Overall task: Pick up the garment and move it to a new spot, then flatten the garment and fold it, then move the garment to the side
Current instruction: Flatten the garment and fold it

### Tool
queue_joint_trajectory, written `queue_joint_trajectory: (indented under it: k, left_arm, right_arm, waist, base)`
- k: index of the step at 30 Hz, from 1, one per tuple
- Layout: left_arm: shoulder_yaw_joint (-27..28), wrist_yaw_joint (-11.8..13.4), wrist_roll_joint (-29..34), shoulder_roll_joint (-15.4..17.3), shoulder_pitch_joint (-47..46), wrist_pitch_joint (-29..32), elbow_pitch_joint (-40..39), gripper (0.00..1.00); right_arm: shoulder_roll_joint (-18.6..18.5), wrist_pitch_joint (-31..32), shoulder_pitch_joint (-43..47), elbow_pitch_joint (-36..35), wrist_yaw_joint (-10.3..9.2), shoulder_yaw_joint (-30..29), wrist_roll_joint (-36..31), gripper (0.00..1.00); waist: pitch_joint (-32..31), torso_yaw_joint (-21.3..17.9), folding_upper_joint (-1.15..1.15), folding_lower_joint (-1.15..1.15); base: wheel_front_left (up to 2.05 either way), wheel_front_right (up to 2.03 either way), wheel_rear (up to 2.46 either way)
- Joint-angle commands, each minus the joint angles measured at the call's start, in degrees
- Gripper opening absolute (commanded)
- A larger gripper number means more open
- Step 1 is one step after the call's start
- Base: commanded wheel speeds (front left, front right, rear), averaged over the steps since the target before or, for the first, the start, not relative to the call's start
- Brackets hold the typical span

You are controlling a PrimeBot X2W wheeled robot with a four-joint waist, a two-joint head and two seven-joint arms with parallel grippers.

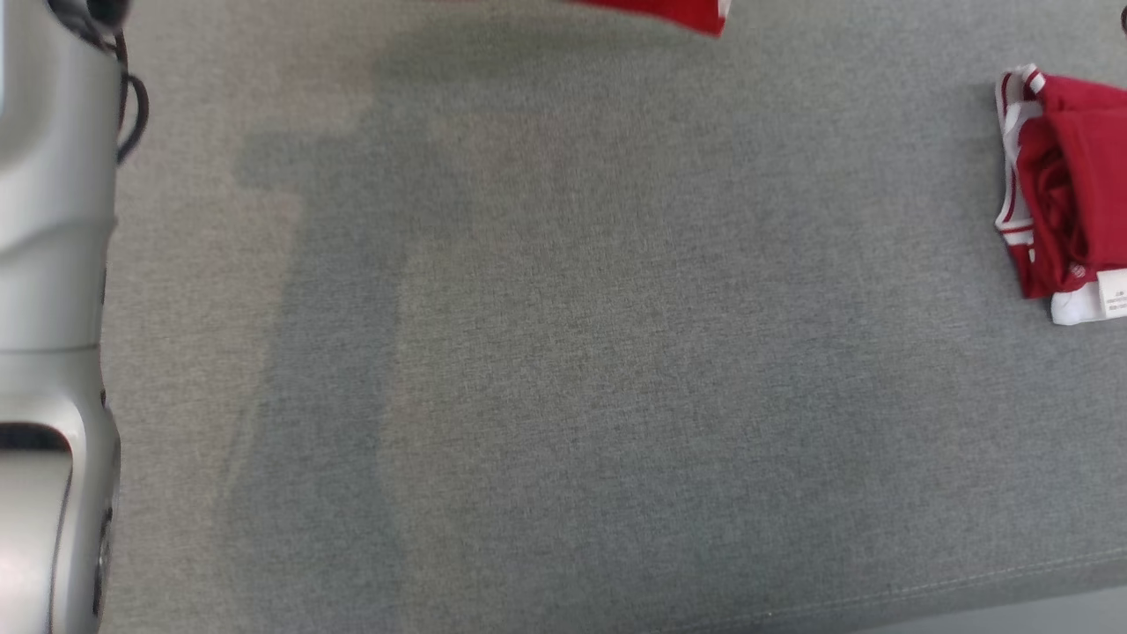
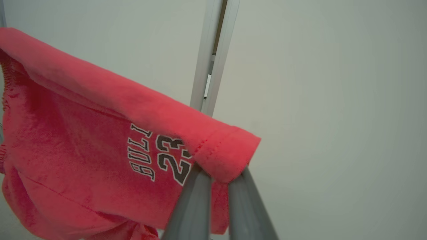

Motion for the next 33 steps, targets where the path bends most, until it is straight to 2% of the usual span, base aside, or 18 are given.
queue_joint_trajectory:
  k: [1, 7, 12, 15, 22, 30, 33]
  left_arm:
    - [1.38, 0.85, -0.48, -0.58, -3.88, -2.31, 2.80, 0.00]
    - [2.77, 2.06, -0.63, -3.29, -14.27, -11.75, 13.45, 0.00]
    - [3.21, 1.01, -1.85, -5.55, -14.53, -14.46, 18.62, 0.00]
    - [4.49, 0.13, -3.39, -7.71, -10.50, -14.80, 17.24, 0.00]
    - [4.68, -0.75, -1.27, -8.85, 5.80, -14.76, 12.12, 0.00]
    - [2.10, -1.20, 1.11, -5.91, 22.00, -14.76, 10.94, 0.00]
    - [-1.21, -1.20, 0.25, -4.43, 27.13, -14.71, 11.66, 0.00]
  right_arm:
    - [0.82, -2.25, -3.19, 3.18, -0.09, 0.39, -0.32, 0.00]
    - [4.30, -10.74, -12.16, 16.19, -0.10, 0.44, -1.84, 0.00]
    - [7.06, -13.34, -11.18, 22.24, -0.09, 2.05, -0.30, 0.00]
    - [6.30, -13.97, -7.80, 24.40, -0.10, 3.90, 1.54, 0.00]
    - [3.83, -13.92, 3.64, 25.45, -0.10, 8.79, 9.21, 0.00]
    - [-0.52, -9.43, 15.30, 19.65, -0.10, 19.71, 15.86, 0.00]
    - [-2.92, -6.25, 18.54, 16.01, -0.10, 23.66, 19.64, 0.00]
  waist:
    - [12.17, -2.24, 0.00, 0.00]
    - [15.73, -2.13, 0.00, 0.00]
    - [17.40, -1.18, 0.00, 0.00]
    - [17.91, 0.74, 0.00, 0.00]
    - [14.92, 3.57, 0.00, 0.00]
    - [6.82, 3.55, 0.00, 0.00]
    - [3.04, 3.32, 0.00, 0.00]
  base:
    - [0.00, 0.00, 0.00]
    - [0.00, 0.00, 0.00]
    - [0.00, 0.00, 0.00]
    - [0.00, 0.00, 0.00]
    - [0.00, 0.00, 0.00]
    - [0.00, 0.00, 0.00]
    - [0.00, 0.00, 0.00]
